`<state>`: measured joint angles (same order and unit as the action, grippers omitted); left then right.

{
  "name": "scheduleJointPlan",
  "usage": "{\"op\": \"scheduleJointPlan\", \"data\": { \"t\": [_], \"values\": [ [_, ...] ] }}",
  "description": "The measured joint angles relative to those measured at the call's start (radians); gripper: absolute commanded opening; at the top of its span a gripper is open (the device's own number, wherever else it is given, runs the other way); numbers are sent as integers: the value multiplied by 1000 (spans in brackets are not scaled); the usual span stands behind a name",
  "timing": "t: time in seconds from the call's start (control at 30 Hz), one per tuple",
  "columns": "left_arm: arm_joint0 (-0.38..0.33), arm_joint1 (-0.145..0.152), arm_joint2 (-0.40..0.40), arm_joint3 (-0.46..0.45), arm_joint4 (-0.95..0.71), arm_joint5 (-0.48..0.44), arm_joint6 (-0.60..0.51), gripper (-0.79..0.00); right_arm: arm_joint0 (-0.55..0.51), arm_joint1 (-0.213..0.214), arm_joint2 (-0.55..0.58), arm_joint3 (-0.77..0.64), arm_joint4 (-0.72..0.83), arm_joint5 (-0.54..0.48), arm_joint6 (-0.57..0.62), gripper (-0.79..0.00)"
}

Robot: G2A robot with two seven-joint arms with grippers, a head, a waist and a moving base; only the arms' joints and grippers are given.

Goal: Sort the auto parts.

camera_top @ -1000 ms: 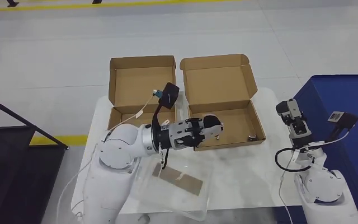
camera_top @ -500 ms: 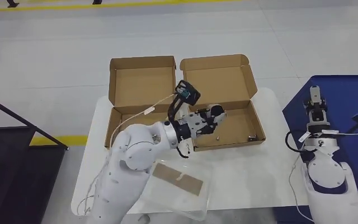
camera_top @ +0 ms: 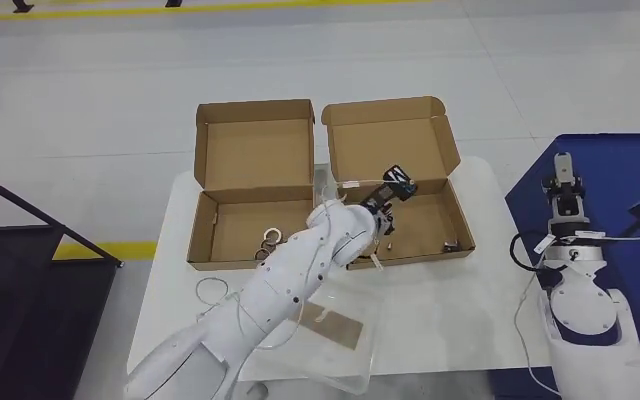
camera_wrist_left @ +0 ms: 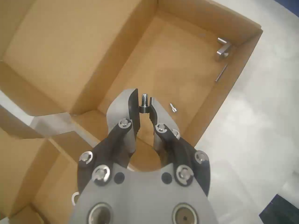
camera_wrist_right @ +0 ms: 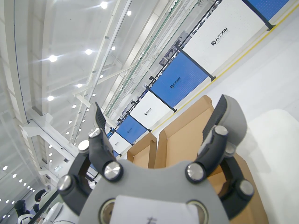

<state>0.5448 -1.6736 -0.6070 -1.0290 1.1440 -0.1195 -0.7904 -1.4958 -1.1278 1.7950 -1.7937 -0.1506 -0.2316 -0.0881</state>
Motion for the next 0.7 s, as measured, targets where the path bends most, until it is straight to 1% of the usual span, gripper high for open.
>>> {"op": "scheduleJointPlan", "data": {
  "t": [0.13, 0.23, 0.27, 0.3, 0.33, 0.37, 0.4, 0.43, 0.47, 0.5, 0.53, 0.57, 0.6, 0.63, 0.67, 0.7],
  "values": [
    [-25, -47, 68, 104, 10, 34, 11, -785, 0, 0, 0, 0, 0, 0, 0, 0],
    [-45, -79, 97, 172, 12, 75, 2, -776, 0, 0, 0, 0, 0, 0, 0, 0],
    [-50, -88, 102, 192, 13, 90, 0, -628, 0, 0, 0, 0, 0, 0, 0, 0],
    [-54, -97, 106, 211, 9, 103, -4, -505, 0, 0, 0, 0, 0, 0, 0, 0],
    [-58, -108, 109, 232, -4, 107, -8, -317, 0, 0, 0, 0, 0, 0, 0, 0],
    [-62, -116, 111, 248, -13, 106, -11, -68, 0, 0, 0, 0, 0, 0, 0, 0],
    [-67, -126, 116, 269, -18, 105, -16, -25, 0, 0, 0, 0, 0, 0, 0, 0],
    [-69, -132, 118, 284, -21, 109, -19, -37, 0, 0, 0, 0, 0, 0, 0, 0],
    [-72, -139, 120, 297, -22, 114, -20, -68, 0, 0, 0, 0, 0, 0, 0, 0],
    [-75, -145, 121, 308, -24, 118, -18, -157, 0, 0, 0, 0, 0, 0, 0, 0],
    [-78, -152, 117, 314, -34, 122, -4, -345, 0, 0, 0, 0, 0, 0, 0, 0],
    [-81, -155, 111, 312, -40, 125, 13, -443, 0, 0, 0, 0, 0, 0, 0, 0],
    [-84, -158, 104, 305, -45, 129, 33, -508, 0, 0, 0, 0, 0, 0, 0, 0],
    [-86, -159, 90, 290, -56, 137, 58, -668, 0, 0, 0, 0, 0, 0, 0, 0],
    [-87, -157, 77, 276, -61, 143, 74, -785, 0, 0, 0, 0, 0, 0, 0, 0],
    [-88, -154, 63, 256, -62, 151, 92, -785, 0, 0, 0, 0, 0, 0, 0, 0]
  ]
}}
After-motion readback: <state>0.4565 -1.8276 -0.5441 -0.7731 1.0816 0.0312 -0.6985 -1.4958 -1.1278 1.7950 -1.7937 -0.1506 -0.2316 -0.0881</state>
